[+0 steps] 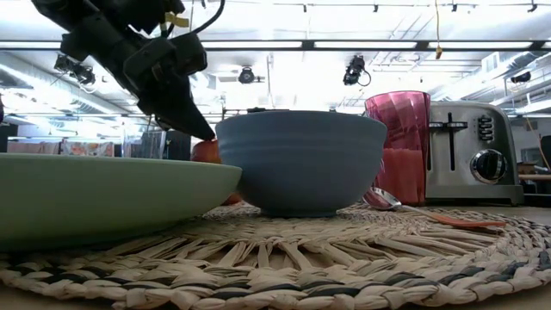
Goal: Arrange a breakfast setting
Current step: Put the red apple to the top right of the blue bowl on the placemat
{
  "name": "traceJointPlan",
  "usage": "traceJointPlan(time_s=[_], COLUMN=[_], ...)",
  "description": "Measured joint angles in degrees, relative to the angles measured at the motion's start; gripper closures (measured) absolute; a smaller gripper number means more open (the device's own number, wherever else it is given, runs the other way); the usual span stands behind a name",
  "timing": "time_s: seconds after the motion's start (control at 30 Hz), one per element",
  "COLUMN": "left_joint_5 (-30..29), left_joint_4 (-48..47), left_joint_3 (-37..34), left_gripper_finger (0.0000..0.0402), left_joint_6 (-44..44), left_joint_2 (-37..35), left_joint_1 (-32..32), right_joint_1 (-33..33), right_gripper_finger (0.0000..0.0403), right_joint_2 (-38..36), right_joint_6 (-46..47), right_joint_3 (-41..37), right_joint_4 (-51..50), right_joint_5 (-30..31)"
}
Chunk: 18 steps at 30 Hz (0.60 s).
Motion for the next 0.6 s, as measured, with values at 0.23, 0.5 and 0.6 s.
traceJointPlan(time_s=[0.23, 0.5, 0.6], left_joint_5=[0.0, -0.7, -0.7], left_joint_4=[0.4, 1.1, 2.1], left_joint_3=[0.0, 0.0, 0.0], left_gripper_finger=[0.0366, 0.0364, 0.0363], left_joint_6=[0.1, 0.3, 0.5], left_joint_2=[0.0, 0.0, -0.1], left_joint_1=[0.0, 0.0, 0.0], right_joint_1=[0.5, 0.5, 0.5], right_gripper_finger=[0.0021, 0.0021, 0.0021], right_joint_2=[-0.2, -1.1, -1.2], right_joint_6=[0.0, 0.4, 1.3], right_joint_3=[0.0, 0.0, 0.0], right_joint_4=[-0.1, -0.6, -0.5], right_joint_5=[-1.0, -1.4, -1.5])
